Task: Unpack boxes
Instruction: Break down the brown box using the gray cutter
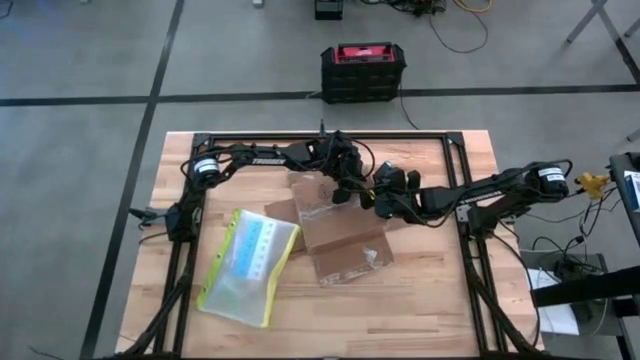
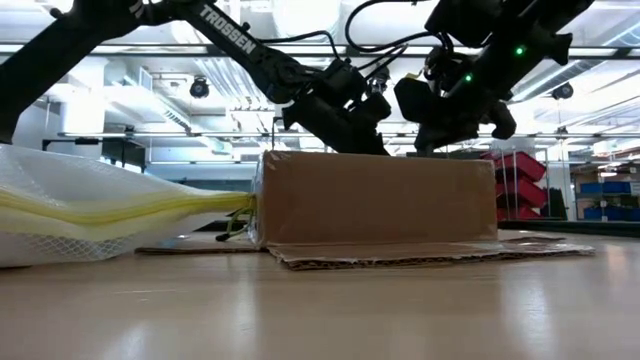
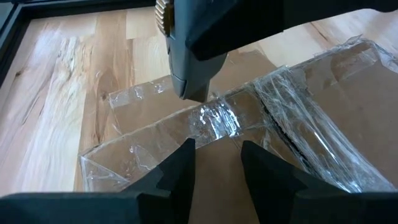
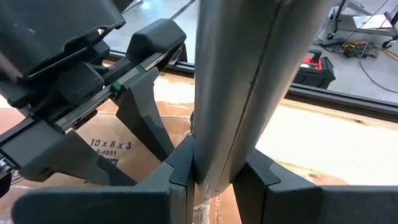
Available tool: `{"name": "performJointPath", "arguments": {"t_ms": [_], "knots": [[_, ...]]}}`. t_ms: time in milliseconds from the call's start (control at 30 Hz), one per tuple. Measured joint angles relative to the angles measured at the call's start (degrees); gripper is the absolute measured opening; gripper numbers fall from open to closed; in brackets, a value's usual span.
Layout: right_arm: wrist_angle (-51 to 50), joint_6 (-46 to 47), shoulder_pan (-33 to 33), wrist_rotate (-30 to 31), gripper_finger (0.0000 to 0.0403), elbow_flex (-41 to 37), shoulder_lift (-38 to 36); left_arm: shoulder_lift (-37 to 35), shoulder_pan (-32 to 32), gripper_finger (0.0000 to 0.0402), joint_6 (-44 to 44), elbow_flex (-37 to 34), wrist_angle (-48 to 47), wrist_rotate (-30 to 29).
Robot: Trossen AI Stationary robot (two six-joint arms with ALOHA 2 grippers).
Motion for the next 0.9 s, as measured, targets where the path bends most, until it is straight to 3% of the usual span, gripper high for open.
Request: {"name": "performJointPath", "arguments": {"t_ms": [600, 900], "knots": [[-1.45, 8.23, 5.87, -1.09, 0.0056, 0.20, -0.02, -0.02, 0.67, 0.0119, -1.89, -0.02, -1.49, -5.27], [-1.65, 2.24, 5.85, -2.24, 0.0056, 1.65, -2.80, -0.71, 0.65, 0.0119, -1.81, 0.06, -2.98, -5.23]]}}
